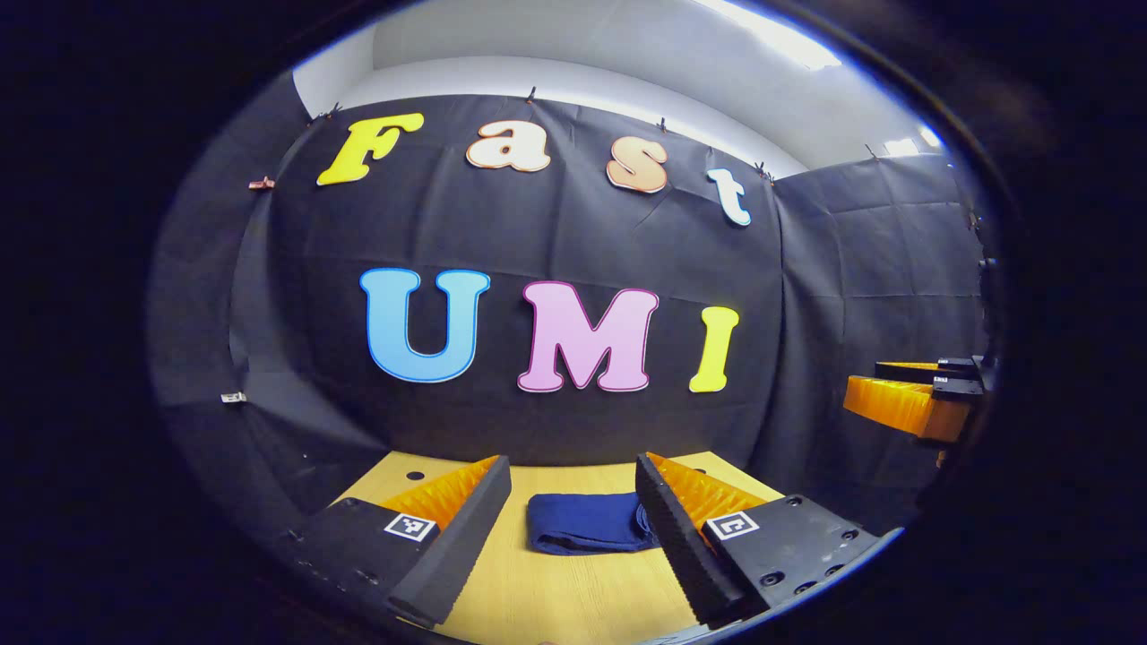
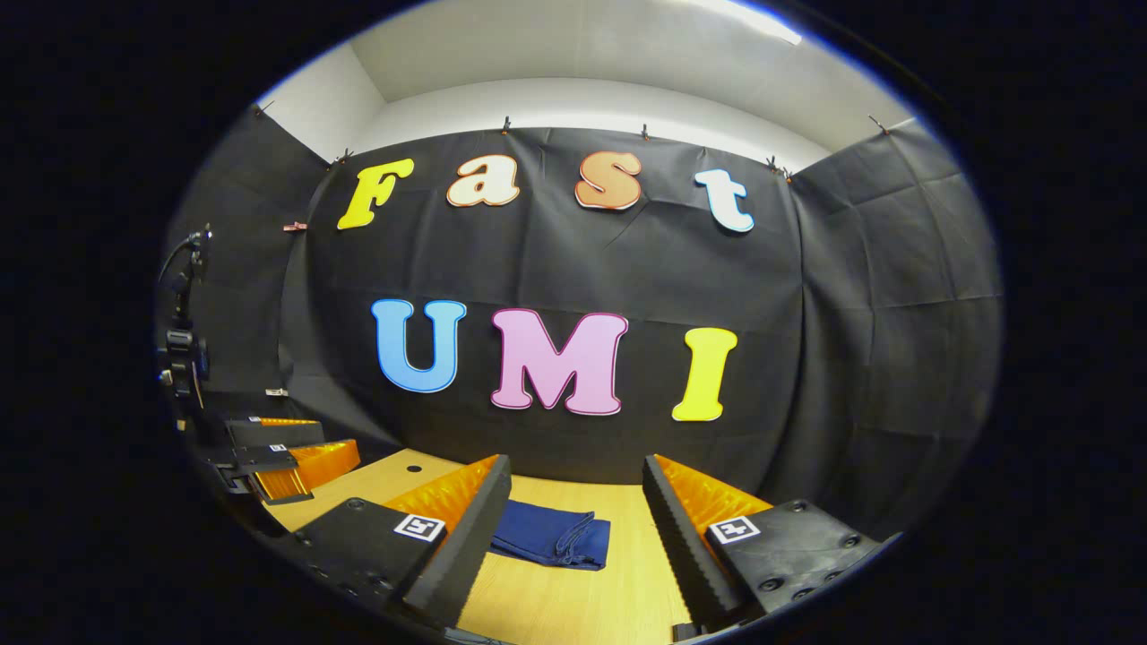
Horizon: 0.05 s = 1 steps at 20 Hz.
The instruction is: Grasp the waist and the cuffs of the jeans and fold them to make the two legs overlap; first hold the waist and fold one-third of the jeans toward the cuffs, then hold the cuffs and fold the remaining one-third in the same direction to finish folding.
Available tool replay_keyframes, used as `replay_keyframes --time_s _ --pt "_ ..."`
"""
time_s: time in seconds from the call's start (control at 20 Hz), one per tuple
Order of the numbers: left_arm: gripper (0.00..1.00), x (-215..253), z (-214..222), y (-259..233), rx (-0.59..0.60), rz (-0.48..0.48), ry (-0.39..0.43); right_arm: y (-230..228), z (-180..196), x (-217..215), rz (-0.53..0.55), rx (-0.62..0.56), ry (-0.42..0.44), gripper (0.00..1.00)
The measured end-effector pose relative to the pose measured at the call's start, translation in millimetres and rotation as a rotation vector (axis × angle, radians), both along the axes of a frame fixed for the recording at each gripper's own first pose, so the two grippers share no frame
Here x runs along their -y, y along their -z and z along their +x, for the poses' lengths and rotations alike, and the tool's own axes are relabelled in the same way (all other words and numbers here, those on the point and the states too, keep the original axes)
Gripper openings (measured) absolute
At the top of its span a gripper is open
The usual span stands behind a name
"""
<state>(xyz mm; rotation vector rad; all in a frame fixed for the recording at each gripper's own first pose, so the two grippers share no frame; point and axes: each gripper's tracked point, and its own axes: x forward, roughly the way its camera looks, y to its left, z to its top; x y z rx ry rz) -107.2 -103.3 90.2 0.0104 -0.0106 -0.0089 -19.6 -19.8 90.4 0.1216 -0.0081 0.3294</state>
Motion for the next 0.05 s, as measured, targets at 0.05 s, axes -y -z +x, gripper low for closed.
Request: replay_keyframes --time_s 0.05 --pt "0.94 2.1 -4.9 -6.0 0.016 0.016 -0.006 -1.4 -0.7 0.2 -0.011 0.010 0.003 0.93"
